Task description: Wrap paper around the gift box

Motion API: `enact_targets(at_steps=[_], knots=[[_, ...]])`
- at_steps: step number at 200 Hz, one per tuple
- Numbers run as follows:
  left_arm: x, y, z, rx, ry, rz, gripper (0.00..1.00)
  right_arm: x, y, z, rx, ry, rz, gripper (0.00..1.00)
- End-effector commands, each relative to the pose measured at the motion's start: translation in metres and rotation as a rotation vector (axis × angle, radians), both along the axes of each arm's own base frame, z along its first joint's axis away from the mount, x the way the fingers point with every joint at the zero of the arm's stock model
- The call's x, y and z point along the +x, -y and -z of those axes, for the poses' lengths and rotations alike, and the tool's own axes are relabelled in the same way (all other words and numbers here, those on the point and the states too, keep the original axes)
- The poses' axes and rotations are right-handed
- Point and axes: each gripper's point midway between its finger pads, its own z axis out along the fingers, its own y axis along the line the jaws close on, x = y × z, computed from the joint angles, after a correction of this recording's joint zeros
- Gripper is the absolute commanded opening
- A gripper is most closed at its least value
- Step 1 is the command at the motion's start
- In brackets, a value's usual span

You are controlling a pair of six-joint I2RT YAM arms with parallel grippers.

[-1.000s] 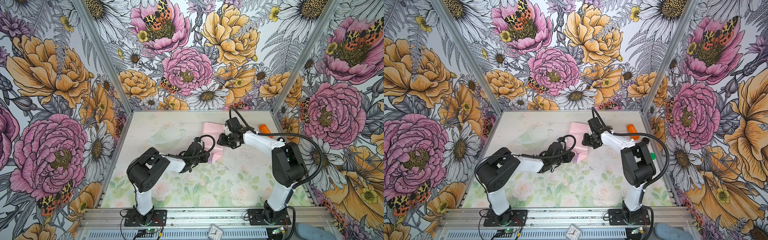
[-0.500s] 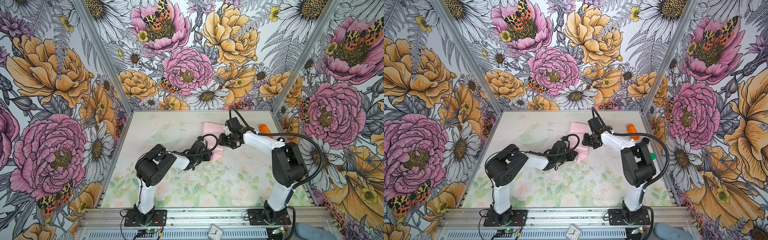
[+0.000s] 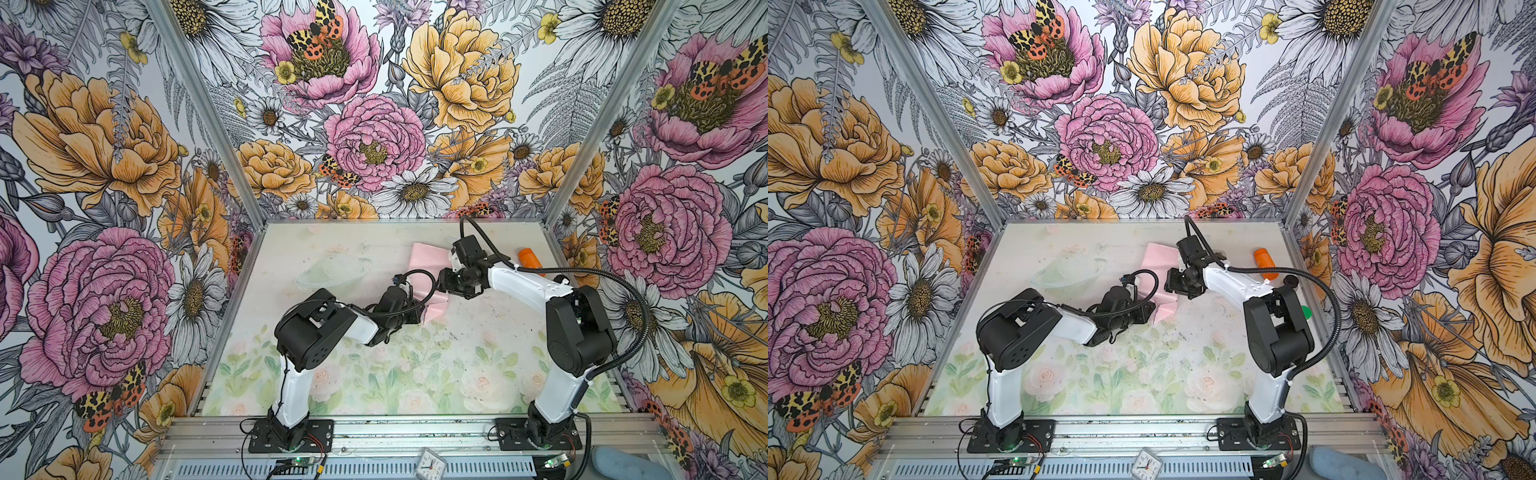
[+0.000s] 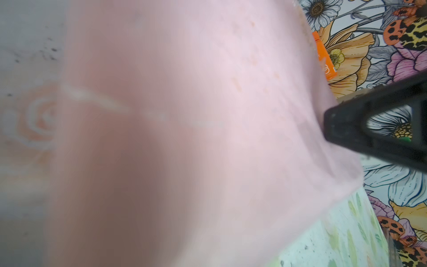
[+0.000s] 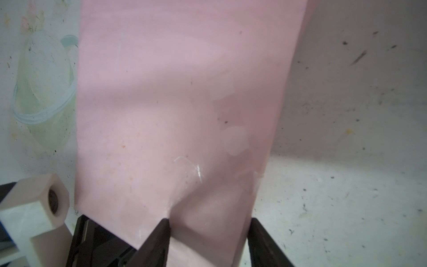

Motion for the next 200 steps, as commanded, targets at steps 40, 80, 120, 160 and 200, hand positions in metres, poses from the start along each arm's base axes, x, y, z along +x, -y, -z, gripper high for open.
enact_targets(at_steps=[40,80,120,160,200], knots=[[0.0,-0.038,0.022,0.09,-0.052,-0.067,0.21,-0.004,0.008,0.04,-0.083,-0.082,-0.005,0.5],[0.005,-0.043,0.018,0.091,-0.042,-0.083,0.21,-0.011,0.012,0.046,-0.1,-0.095,-0.01,0.47],[0.003,-0.03,0.019,0.096,-0.036,-0.047,0.21,-0.012,0.006,0.042,-0.088,-0.088,-0.025,0.46],[-0.005,-0.004,0.019,0.098,-0.032,0.014,0.21,-0.014,-0.001,0.039,-0.08,-0.082,-0.041,0.46],[-0.006,-0.007,0.022,0.102,-0.042,0.002,0.21,-0.016,-0.002,0.039,-0.082,-0.084,-0.045,0.46]])
